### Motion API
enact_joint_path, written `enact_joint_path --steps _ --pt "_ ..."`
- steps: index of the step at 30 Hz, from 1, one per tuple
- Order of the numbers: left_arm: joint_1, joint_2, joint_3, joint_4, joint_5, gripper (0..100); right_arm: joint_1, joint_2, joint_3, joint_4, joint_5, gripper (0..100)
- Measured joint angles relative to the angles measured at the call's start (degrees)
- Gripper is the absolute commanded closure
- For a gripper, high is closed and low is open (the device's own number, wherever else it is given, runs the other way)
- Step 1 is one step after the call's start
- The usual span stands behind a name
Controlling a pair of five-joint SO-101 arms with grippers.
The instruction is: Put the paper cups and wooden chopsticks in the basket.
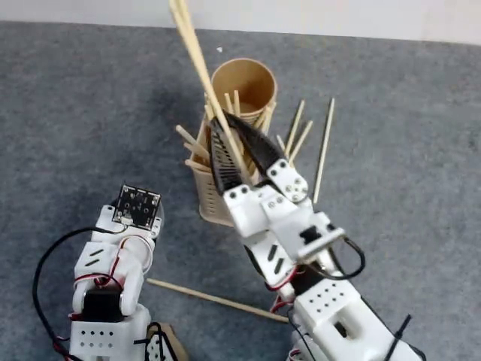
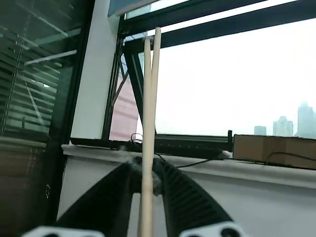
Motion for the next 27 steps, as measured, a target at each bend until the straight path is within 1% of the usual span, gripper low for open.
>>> enact_joint_path --steps 6,8,12,14,17,20,22,25,27 --pt "0.00 0.00 0.00 0.00 0.00 84 0.00 10.02 -0.97 -2.73 0.00 97.7" --pt "0.00 0.00 0.00 0.00 0.00 84 0.88 12.66 -1.85 -2.81 0.00 92.0" --pt "0.00 0.00 0.00 0.00 0.00 84 3.43 14.24 -3.96 -2.90 0.00 74.8" --pt "0.00 0.00 0.00 0.00 0.00 84 4.84 14.24 -4.75 -2.90 0.00 72.8" --pt "0.00 0.00 0.00 0.00 0.00 84 7.65 14.24 -5.71 -2.90 0.00 74.1" --pt "0.00 0.00 0.00 0.00 0.00 84 11.25 12.66 -5.89 -2.90 0.00 77.9" --pt "0.00 0.00 0.00 0.00 0.00 84 13.98 10.37 -5.89 -2.90 0.00 82.8" --pt "0.00 0.00 0.00 0.00 0.00 84 18.90 7.03 -5.89 -2.46 0.00 93.4" --pt "0.00 0.00 0.00 0.00 0.00 84 23.74 5.27 -5.89 1.49 0.00 99.8"
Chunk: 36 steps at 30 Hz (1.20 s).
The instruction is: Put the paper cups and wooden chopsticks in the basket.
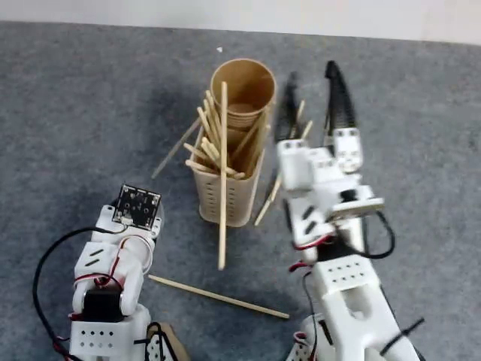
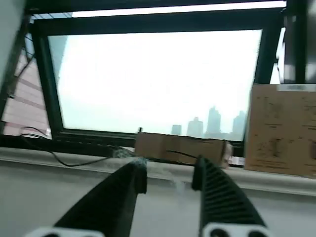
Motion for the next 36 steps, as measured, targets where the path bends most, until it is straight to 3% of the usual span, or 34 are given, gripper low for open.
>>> enact_joint_path --steps 4,8,13,17,26,36 --pt "0.00 0.00 0.00 0.00 0.00 84 10.55 -0.44 0.00 15.30 0.00 99.2" --pt "0.00 0.00 0.00 0.00 0.00 84 18.29 -0.44 0.00 37.27 0.00 99.3" --pt "0.00 0.00 0.00 0.00 -0.09 84 20.13 -0.44 0.00 65.23 0.00 99.3" --pt "-3.16 0.00 -1.14 0.18 -0.79 84 19.96 -0.44 0.00 81.41 0.00 99.1" --pt "-5.98 0.00 -10.20 11.16 4.31 84 19.96 -0.44 0.00 90.29 3.52 89.9" --pt "-5.98 0.00 -10.99 12.48 4.57 84 15.65 -0.44 0.00 101.54 3.78 89.8"
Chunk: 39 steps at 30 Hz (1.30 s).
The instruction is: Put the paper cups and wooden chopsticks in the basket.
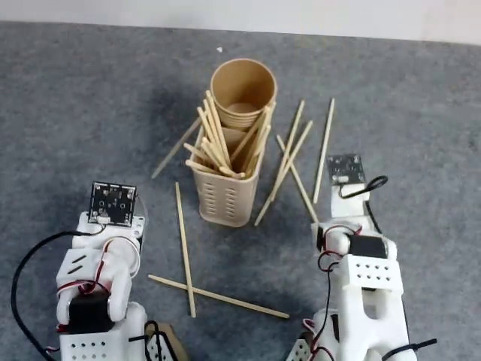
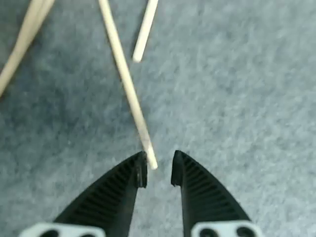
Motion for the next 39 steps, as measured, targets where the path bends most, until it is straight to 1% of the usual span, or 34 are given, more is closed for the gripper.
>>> enact_joint_path --steps 4,10,14,19,22,25,27,30,35,37,39 --pt "0.00 0.00 0.62 -0.18 0.00 84 -0.09 -0.88 0.70 2.64 0.00 89.7" --pt "0.00 0.00 2.46 -3.16 0.00 84 -0.18 -0.97 1.93 7.30 0.00 89.8" --pt "0.00 0.00 2.46 -3.16 0.00 84 -0.18 -0.97 1.93 7.74 0.00 90.0" --pt "0.00 0.00 1.76 -3.08 -2.37 84 -0.26 -0.97 4.92 7.74 0.09 89.8" --pt "0.00 0.00 -1.67 -0.79 -2.46 84 -0.26 -0.97 5.89 7.74 0.09 89.7" --pt "0.00 2.02 -7.38 3.96 -3.60 84 -0.26 -1.05 6.33 7.30 0.09 89.7" --pt "-0.18 6.77 -11.87 5.71 -5.10 84 -0.26 -1.05 6.42 5.36 0.09 89.7" --pt "-0.18 18.11 -20.57 5.89 -5.89 84 0.97 -1.05 7.03 0.53 0.18 89.7" --pt "-0.26 43.25 -39.03 6.33 -7.65 84 10.73 -1.05 10.99 -8.09 0.35 89.7" --pt "-0.18 53.27 -45.89 6.33 -7.82 81 11.78 -1.41 13.80 -11.34 0.35 89.7" --pt "0.26 62.68 -51.69 6.33 -7.82 76 12.13 -1.76 16.18 -12.48 0.35 89.7"
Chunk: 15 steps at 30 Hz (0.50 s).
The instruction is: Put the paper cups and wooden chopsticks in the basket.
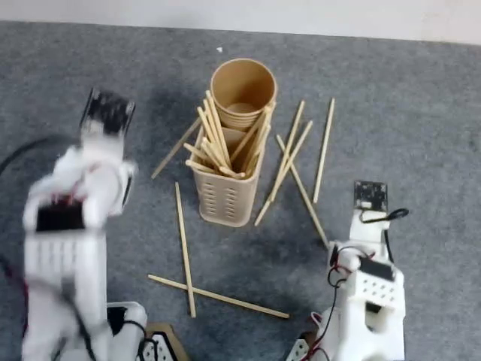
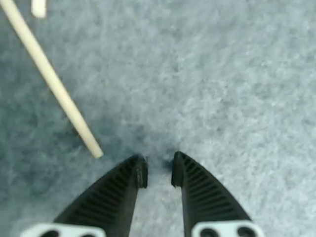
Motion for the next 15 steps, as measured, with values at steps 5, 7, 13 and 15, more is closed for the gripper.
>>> enact_joint_path --steps 5,7,13,15 --pt "3.60 15.56 -7.56 0.88 -1.76 72 0.09 -0.18 0.70 -0.79 0.00 89.7" --pt "5.54 18.11 -7.65 1.14 -4.04 72 0.09 -0.26 0.88 -0.88 0.00 89.7" --pt "7.65 21.80 -5.80 -5.54 -5.45 72 0.00 -0.26 0.88 -0.88 0.00 89.7" --pt "7.65 23.47 -4.22 -10.20 -5.45 74 0.00 -0.26 0.88 -0.88 0.00 89.7"
